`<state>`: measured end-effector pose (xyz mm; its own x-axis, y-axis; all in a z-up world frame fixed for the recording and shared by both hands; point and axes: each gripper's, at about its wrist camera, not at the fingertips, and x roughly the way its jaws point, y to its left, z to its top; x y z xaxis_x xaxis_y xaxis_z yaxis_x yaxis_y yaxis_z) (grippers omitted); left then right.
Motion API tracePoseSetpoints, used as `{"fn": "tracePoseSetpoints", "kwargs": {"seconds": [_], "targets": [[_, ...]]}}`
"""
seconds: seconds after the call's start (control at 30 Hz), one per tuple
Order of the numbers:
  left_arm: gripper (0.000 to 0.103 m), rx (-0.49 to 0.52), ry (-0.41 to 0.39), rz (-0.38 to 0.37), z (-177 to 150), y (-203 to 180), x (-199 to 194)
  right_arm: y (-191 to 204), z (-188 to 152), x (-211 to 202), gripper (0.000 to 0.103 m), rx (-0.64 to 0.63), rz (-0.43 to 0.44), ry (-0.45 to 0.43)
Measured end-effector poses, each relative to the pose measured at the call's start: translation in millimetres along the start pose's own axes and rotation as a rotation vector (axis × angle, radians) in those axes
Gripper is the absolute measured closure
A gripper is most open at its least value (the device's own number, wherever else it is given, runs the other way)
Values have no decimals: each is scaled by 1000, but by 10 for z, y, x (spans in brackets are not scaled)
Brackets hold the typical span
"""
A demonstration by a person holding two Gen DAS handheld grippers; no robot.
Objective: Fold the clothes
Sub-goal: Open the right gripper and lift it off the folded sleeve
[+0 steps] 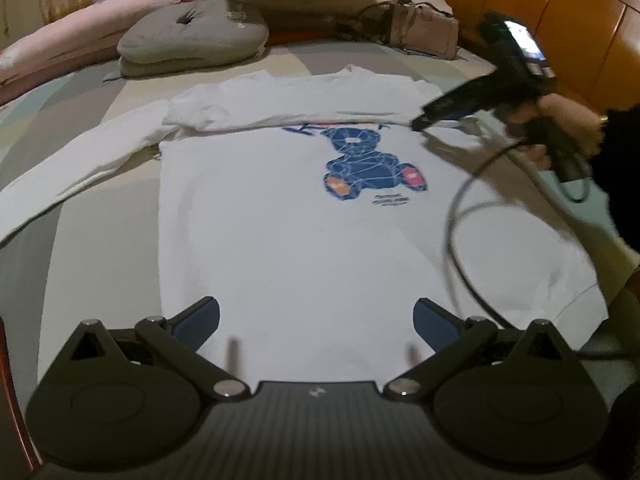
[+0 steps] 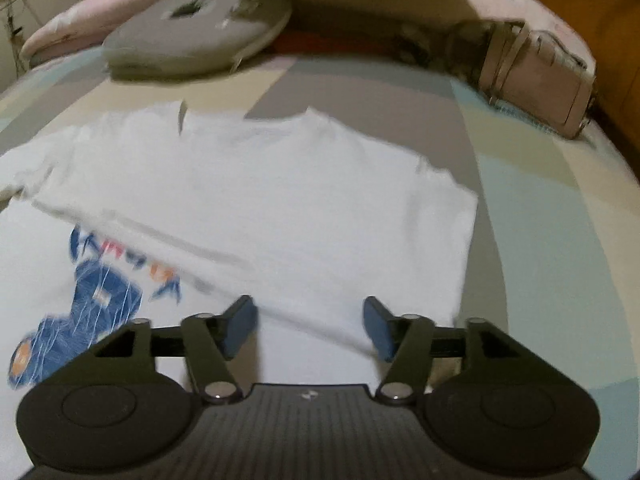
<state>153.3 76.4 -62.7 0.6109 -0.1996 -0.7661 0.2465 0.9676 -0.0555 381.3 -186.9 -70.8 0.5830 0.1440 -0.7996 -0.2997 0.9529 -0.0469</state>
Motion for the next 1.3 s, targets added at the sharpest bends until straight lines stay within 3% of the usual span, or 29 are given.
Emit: {"fn": "tracePoseSetpoints", "kwargs": {"seconds": [0.23, 0.33, 0.53, 0.8, 0.97, 1.07, 1.17, 1.3], "targets": [[1, -19, -14, 17, 18, 34, -7, 81, 293, -93, 33, 39, 1, -85], [1, -20, -15, 24, 1, 35, -42, 136, 371, 169, 33, 50, -23, -24], [1, -17, 0, 35, -42, 84, -79, 128, 102, 65, 27, 39, -4, -11], [1, 32, -8, 64, 36, 176, -164, 77, -468, -650, 19, 66, 63, -93], [1, 88, -69, 26, 492, 187, -13, 250, -845, -851, 13, 62, 109, -97], [1, 118, -130, -21, 926, 113, 214, 404, -995, -888, 2, 40, 131, -98], [1, 116, -156, -83, 1351, -12, 607, 485, -1123, -836, 0, 76, 177, -66], [1, 95, -164, -113, 1710, -142, 1242, 593, -1221, -772, 0, 61, 150, -63]]}}
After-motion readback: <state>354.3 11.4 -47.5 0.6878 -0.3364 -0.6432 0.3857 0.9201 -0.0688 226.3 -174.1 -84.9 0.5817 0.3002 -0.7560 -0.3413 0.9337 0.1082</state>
